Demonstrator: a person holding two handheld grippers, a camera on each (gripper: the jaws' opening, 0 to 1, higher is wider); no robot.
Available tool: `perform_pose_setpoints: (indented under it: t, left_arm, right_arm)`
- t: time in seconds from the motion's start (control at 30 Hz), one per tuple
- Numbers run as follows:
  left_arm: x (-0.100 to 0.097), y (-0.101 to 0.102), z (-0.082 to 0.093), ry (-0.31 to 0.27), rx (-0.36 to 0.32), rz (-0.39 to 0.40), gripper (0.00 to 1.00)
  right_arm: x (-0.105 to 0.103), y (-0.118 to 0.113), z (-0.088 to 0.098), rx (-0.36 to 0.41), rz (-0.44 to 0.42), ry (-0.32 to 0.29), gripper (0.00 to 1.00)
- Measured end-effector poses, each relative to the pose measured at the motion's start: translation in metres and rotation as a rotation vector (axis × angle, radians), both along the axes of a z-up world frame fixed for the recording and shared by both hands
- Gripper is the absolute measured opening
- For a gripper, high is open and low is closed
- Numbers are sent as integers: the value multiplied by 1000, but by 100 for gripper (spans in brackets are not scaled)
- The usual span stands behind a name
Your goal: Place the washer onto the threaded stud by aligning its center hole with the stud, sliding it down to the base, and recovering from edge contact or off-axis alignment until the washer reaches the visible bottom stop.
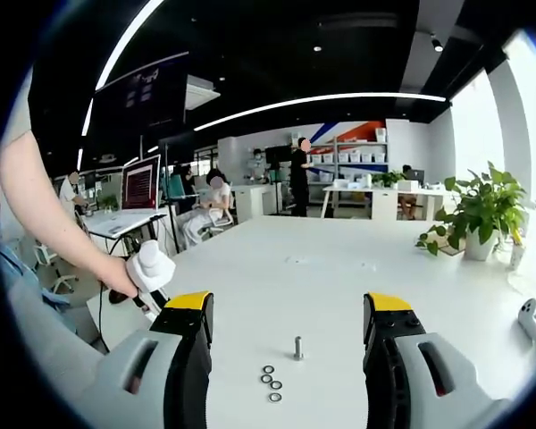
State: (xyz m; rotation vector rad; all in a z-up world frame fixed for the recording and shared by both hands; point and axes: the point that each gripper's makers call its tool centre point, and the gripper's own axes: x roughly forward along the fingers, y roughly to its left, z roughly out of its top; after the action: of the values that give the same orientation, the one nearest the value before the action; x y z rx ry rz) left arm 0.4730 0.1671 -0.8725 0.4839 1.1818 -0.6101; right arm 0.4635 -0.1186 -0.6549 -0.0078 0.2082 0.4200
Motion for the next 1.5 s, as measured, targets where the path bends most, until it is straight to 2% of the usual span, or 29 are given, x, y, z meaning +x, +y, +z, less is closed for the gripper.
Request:
perform_pose_setpoints:
  t: [0.73,0.77,0.8,0.83,0.9,0.93,1.0,1.17,1.5]
  left_arm:
    - [8,-4,14,-36,-15,-11,20]
    - [9,-4,16,-38,-17,-12,18]
    - [8,-6,18,-33,-28,-29,4]
    - [9,-10,21,-34,-42,-65,1]
    - [15,-6,23,-58,-27,-59,0]
    - [12,-6,21,-51,-14,-56,3]
    - [8,-7,22,-46,-13,-58,3]
    - [3,6,35,-72,-31,-25,2]
    - [-38,35,29,-44,-34,60,0]
  right_arm:
    - [0,1,0,9,3,1,70]
    - [0,0,0,5,2,1,70]
    - [0,0,0,4,2,0,70]
    - [0,1,1,7,3,0,70]
    - [0,1,0,5,4,1,70]
    - [0,1,0,4,4,1,70]
    - [0,1,0,7,5,4,70]
    - [0,0,-1,8,3,6,70]
    - [0,3,-2,9,13,11,70]
